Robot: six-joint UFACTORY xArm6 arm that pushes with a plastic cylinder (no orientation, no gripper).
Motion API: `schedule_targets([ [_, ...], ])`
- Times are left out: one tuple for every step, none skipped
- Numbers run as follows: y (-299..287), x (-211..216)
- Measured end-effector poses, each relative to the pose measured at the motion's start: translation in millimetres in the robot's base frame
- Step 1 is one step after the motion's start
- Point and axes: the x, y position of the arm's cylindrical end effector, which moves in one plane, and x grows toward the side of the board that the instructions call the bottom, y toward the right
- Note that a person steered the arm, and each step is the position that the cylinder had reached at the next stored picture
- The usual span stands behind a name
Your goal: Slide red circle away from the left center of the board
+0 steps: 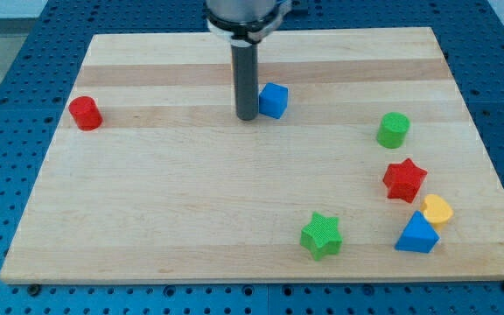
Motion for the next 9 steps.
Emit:
schedule_targets([
  [73.4, -5.2],
  [77.7, -18.2],
  [55.2, 32.8],
  [-1.2, 37.0],
  [-81.1, 37.0],
  [-82.5, 37.0],
  [-82.5, 36.6],
  [-82.3, 34.7],
  [-82.4, 31.8],
])
